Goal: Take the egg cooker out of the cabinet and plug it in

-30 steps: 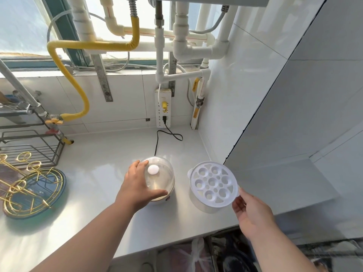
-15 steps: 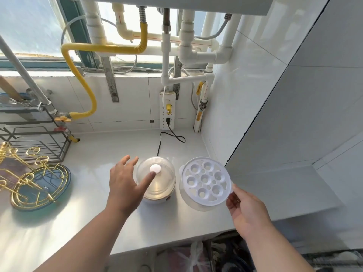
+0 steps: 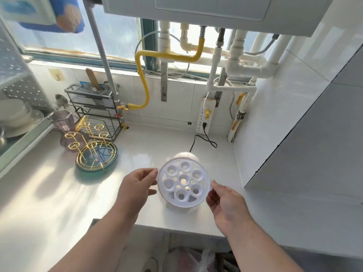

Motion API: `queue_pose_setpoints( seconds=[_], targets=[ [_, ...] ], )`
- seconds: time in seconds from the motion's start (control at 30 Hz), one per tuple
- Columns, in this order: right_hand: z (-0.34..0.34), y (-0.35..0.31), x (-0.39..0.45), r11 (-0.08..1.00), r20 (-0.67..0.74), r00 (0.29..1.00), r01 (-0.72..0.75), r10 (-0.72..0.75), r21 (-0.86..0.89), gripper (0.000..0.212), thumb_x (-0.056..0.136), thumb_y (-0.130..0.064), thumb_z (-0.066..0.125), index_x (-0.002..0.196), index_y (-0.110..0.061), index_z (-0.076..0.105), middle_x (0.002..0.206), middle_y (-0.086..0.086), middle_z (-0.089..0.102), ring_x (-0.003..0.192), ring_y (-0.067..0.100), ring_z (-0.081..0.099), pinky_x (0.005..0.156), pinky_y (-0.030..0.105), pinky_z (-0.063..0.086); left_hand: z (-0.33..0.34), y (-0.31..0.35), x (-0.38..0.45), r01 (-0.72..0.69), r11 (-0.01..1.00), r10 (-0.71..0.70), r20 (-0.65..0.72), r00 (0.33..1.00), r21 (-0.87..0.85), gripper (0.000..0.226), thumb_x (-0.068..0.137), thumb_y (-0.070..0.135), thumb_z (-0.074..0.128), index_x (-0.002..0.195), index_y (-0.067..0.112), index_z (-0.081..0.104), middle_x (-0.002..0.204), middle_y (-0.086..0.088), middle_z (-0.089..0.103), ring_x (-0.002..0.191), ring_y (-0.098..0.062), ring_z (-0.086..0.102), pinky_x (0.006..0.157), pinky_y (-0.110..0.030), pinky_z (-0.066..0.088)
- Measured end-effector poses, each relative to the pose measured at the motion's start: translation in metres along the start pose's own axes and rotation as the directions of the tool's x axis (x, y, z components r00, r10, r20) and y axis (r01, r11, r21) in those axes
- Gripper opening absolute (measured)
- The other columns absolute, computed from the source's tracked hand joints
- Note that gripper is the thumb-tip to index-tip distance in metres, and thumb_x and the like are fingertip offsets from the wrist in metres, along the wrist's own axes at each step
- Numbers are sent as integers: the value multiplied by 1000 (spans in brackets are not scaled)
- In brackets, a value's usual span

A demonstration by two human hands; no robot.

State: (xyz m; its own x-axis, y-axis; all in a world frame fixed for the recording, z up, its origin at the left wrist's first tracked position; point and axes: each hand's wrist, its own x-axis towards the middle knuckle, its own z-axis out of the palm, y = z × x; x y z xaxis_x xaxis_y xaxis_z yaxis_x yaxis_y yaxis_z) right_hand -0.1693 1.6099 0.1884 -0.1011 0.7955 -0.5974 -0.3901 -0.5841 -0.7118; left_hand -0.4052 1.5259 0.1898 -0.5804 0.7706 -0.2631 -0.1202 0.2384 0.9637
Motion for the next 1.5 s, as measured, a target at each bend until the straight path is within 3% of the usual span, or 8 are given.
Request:
queue_pose_setpoints(
  seconds=[0.33,0.47,0.63,0.83,1.1,1.27,1.4,1.5],
  targets=[
    [85,48,12,988,4,996,-90,91,-123,8,94,-6,78,99,0,78,85,14,77,70,23,68,57,29,62,-77,-11,30,79,993,-92,-155,984,-86,14,104,13,65,111,11,78,99,-11,83,94,-27,76,80,-46,63],
    [116,68,27,967,-12,994,-110,110,-231,13,98,-13,73,104,-2,77,74,8,71,62,17,66,54,27,60,-99,-24,67,154,976,-175,-130,976,-155,16,103,11,64,115,7,74,105,-15,82,97,-30,74,90,-53,61],
    [145,90,42,915,-53,990,-141,131,-379,17,99,-24,71,110,-10,71,104,7,69,86,20,65,61,32,57,-119,-40,109,220,965,-227,-42,973,-142,26,98,7,60,118,9,76,109,-9,84,107,-28,74,88,-44,59],
    [168,109,58,890,-76,985,-173,155,-421,18,103,-27,64,116,-16,68,115,3,67,98,20,65,68,35,56,-131,-55,142,290,950,-292,-2,956,-112,40,92,-2,50,124,5,74,118,-14,81,116,-31,73,101,-49,58],
    [175,124,71,895,-116,975,-219,188,-389,33,106,-37,58,129,-15,66,118,2,65,105,22,65,73,37,54,-136,-70,150,357,923,-356,29,934,-143,42,90,-5,46,115,9,77,105,-7,85,103,-24,78,84,-38,58],
    [173,131,75,915,-117,970,-239,211,-324,30,105,-39,62,125,-17,68,123,2,68,109,24,67,76,39,56,-136,-82,150,373,909,-368,61,928,-184,45,88,-7,45,103,13,82,105,-8,85,89,-16,81,82,-38,58],
    [171,134,73,929,-138,969,-239,207,-283,27,105,-37,61,121,-17,70,121,2,70,106,23,69,74,38,56,-138,-86,153,368,912,-361,72,930,-181,52,91,-7,45,92,22,87,103,-5,85,89,-13,81,81,-37,58],
    [172,132,68,930,-142,965,-250,219,-268,26,106,-36,60,119,-15,70,119,4,72,104,24,70,76,39,56,-139,-86,155,370,907,-372,34,928,-200,40,93,-7,48,114,10,77,114,-10,81,97,-20,78,82,-39,58]
  ],
)
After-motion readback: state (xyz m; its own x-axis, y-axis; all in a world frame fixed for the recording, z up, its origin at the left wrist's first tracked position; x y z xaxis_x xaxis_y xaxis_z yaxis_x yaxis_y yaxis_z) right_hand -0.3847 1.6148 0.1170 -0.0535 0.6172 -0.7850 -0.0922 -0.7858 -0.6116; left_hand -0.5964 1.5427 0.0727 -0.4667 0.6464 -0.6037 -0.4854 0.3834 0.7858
